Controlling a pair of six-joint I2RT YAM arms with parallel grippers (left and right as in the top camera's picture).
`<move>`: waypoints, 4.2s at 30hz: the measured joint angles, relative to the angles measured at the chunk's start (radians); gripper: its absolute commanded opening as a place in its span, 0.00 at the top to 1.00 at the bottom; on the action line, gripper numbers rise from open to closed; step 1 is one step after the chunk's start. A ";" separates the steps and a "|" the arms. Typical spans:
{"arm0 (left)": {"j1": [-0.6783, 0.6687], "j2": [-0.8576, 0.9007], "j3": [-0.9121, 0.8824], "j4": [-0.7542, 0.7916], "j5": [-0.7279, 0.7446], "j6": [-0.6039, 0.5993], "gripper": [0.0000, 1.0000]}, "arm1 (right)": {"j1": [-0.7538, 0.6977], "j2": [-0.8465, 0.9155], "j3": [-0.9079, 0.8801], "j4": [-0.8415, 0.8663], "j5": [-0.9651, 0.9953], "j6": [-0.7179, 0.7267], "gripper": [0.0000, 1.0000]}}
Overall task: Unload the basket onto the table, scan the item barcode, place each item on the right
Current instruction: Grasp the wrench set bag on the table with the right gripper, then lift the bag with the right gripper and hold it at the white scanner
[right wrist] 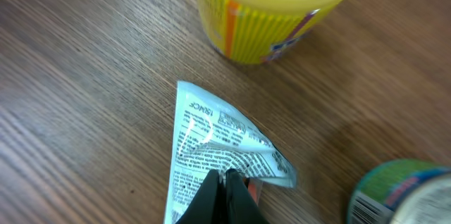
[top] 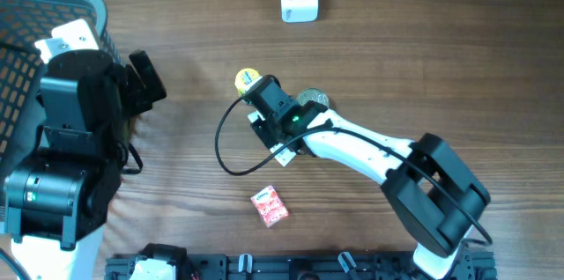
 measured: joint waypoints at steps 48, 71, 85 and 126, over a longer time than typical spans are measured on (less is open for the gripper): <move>0.000 0.050 0.000 -0.007 0.000 -0.023 0.00 | 0.009 0.087 0.008 0.005 -0.031 -0.305 0.62; 0.000 0.021 0.000 -0.007 -0.034 -0.023 0.00 | 0.014 0.079 0.038 0.016 -0.040 -0.253 0.96; 0.000 -0.009 0.000 -0.012 -0.052 -0.023 0.00 | 0.031 -0.066 0.040 0.007 -0.077 -0.247 0.95; 0.000 -0.011 -0.001 -0.055 -0.063 -0.034 0.00 | -0.213 0.241 0.123 1.118 0.158 -1.268 0.95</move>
